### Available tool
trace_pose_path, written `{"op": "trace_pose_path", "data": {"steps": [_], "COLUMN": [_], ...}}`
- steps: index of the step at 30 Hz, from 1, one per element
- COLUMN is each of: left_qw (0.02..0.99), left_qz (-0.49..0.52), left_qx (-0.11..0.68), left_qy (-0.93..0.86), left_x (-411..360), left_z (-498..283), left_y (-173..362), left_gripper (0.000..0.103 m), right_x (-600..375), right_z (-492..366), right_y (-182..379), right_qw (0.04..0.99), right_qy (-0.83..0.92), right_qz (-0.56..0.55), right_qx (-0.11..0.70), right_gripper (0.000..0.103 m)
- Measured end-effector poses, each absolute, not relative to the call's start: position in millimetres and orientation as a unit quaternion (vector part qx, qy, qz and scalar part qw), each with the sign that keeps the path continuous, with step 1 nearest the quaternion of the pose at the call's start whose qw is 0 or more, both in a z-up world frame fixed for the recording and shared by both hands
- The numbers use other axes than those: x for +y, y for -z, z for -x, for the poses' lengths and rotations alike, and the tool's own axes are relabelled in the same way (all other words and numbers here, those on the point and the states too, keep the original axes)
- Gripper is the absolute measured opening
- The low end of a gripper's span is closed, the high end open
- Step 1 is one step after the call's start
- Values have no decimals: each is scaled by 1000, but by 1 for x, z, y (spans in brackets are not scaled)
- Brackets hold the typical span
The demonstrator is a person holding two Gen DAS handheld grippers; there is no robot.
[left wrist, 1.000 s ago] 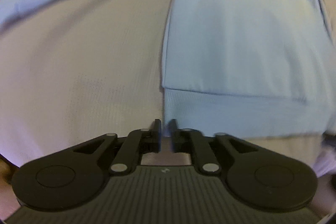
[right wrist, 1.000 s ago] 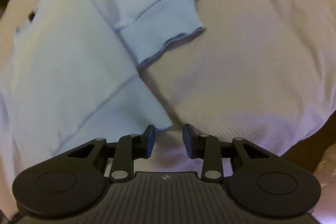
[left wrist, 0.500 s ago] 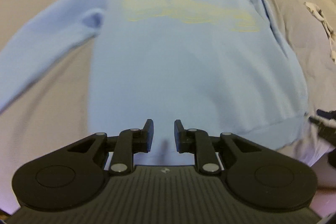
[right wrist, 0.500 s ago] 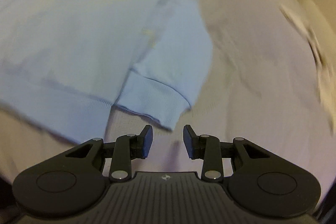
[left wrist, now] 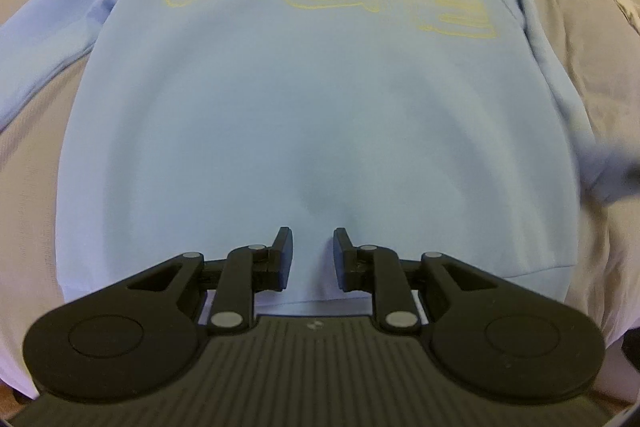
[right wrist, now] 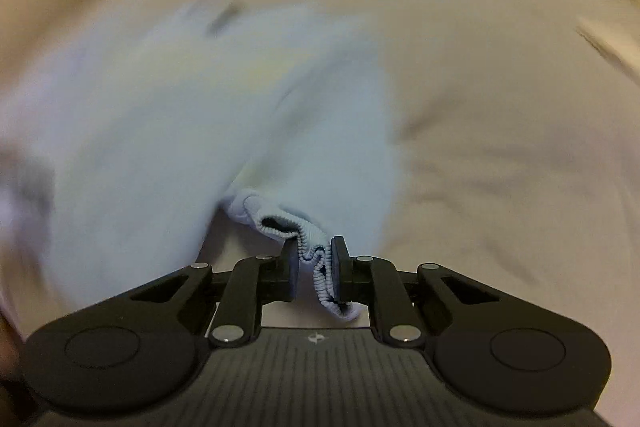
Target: Fold clothes
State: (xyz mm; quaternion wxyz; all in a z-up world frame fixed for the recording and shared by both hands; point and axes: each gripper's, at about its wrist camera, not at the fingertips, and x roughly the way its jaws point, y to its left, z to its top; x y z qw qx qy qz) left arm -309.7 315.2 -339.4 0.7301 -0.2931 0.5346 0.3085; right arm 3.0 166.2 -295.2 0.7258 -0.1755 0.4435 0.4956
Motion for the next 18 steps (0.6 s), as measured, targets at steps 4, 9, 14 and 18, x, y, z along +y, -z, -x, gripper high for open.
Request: {"op": "trace_pose_path", "data": {"steps": [4,9,14,18], "left_qw": [733,725,718,716], "left_qz": [277,280,279,278], "left_qx": [538,544,556,559], "left_qy": [-310,-317,-313,-312], "left_x": [314,310,305,298], "left_z": [302,297,296,296], "left_y": [332,338,345,353], "left_gripper": [22,24,26,27], "right_x": [101,26,40,50], "right_z": [-115,-207,-231,-230], "right_y": [263,274,284,325], "right_qw": [790,791,811,813], "right_qy": [-388,-241,-194,-80], "right_qz": [-35,-216,-151,-28], "right_qx": [475,519,531,576], "right_gripper": [15,14,15,25]}}
